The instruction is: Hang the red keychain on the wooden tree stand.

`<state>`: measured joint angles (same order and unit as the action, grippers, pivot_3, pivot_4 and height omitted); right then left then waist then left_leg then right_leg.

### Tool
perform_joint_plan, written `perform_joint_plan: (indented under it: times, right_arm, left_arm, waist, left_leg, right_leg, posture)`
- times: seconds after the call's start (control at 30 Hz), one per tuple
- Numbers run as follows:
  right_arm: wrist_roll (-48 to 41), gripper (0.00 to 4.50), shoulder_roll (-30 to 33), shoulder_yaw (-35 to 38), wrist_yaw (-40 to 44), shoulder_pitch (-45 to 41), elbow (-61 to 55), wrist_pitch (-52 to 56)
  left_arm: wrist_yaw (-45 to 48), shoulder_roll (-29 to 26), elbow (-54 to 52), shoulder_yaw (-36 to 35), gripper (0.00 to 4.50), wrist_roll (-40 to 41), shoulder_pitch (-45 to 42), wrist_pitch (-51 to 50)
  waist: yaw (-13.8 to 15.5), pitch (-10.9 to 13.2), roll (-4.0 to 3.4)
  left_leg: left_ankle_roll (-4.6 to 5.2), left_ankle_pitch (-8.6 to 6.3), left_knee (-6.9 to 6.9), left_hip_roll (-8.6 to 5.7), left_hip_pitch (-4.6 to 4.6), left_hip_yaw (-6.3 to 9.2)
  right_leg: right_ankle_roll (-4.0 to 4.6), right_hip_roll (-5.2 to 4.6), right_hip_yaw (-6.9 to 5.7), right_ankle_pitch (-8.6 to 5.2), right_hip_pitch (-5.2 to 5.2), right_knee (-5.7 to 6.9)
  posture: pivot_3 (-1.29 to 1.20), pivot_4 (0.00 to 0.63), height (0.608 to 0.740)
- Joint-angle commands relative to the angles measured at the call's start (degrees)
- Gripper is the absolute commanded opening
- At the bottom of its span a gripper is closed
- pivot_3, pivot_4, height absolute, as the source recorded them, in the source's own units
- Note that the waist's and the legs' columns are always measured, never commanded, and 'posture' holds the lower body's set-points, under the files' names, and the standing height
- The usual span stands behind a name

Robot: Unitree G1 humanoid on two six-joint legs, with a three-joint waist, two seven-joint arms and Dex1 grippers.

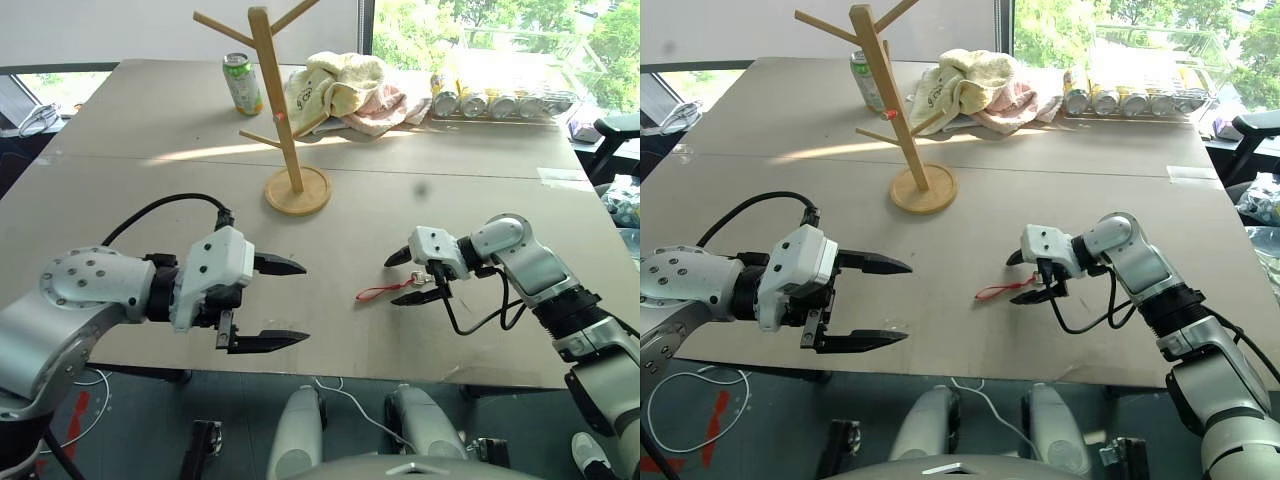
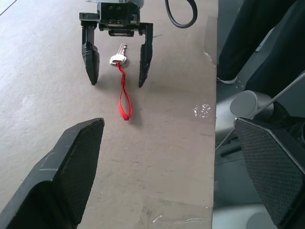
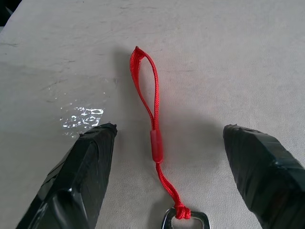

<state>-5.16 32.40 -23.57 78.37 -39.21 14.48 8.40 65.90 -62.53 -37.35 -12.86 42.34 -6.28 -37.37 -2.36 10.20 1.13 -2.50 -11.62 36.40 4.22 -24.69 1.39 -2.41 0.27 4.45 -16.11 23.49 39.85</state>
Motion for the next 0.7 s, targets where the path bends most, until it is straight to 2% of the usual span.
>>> perform_joint_plan:
  times: [0.03, 0.07, 0.17, 0.37, 0.4, 0.7]
  right_arm:
    - [0.34, 3.93, 0.35, 1.38, 0.11, -0.90, -0.51, -1.70]
    - [0.55, 3.93, 0.36, 1.27, 0.19, -0.86, -0.25, -2.07]
    - [0.83, 3.02, 0.34, 1.29, 0.22, -0.75, 0.51, -2.82]
    - [1.46, 0.23, 0.72, 1.19, 0.52, -0.75, 1.98, -4.79]
    - [1.51, 0.10, 0.82, 1.20, 0.61, -0.77, 2.15, -5.00]
    - [0.19, 0.10, 1.57, 2.92, -0.26, -0.26, -0.79, -3.12]
  left_arm:
    - [-0.18, -0.08, -0.58, -0.17, 4.50, 0.48, -0.54, 0.34]
    - [-0.20, -0.09, -0.52, -0.10, 4.50, 0.47, -0.65, 0.32]
    - [-0.24, -0.18, -0.47, -0.02, 4.50, 0.50, -0.88, 0.19]
    - [-0.43, -0.20, -0.60, 0.11, 4.50, 0.60, -1.17, -0.03]
    - [-0.45, -0.21, -0.61, 0.14, 4.50, 0.62, -1.22, -0.06]
    - [-1.49, 0.34, 0.32, -1.18, 4.50, 0.68, -0.54, -0.68]
  waist:
    - [0.00, 0.00, 0.00]
    - [0.01, 0.00, 0.00]
    - [0.01, 0.00, 0.00]
    - [-0.01, 0.00, 0.00]
    - [0.00, 0.00, 0.00]
    - [0.03, 0.00, 0.00]
  left_leg:
    - [0.00, 0.00, 0.00, 0.00, 0.00, 0.00]
    - [0.00, 0.00, 0.00, 0.00, 0.00, 0.00]
    - [0.00, 0.00, 0.00, 0.00, 0.00, 0.00]
    - [0.00, 0.00, 0.00, 0.00, 0.00, 0.00]
    - [0.00, 0.00, 0.01, 0.00, 0.00, 0.00]
    - [0.00, 0.00, 0.02, 0.00, 0.00, 0.00]
  right_leg:
    - [0.00, 0.00, 0.00, 0.00, 0.00, 0.00]
    - [-0.01, 0.00, 0.00, 0.00, 0.00, 0.00]
    - [0.00, 0.00, 0.00, 0.00, 0.00, 0.00]
    - [0.00, 0.00, 0.00, 0.00, 0.00, 0.00]
    - [0.00, 0.00, 0.00, 0.00, 0.00, 0.01]
    - [0.01, 0.00, 0.00, 0.01, -0.01, 0.01]
  posture:
    - [0.00, 0.150, 0.732]
    - [0.00, 0.150, 0.732]
    - [0.00, 0.150, 0.732]
    - [0.00, 0.150, 0.732]
    - [0.00, 0.150, 0.732]
    - [0.00, 0.150, 0.732]
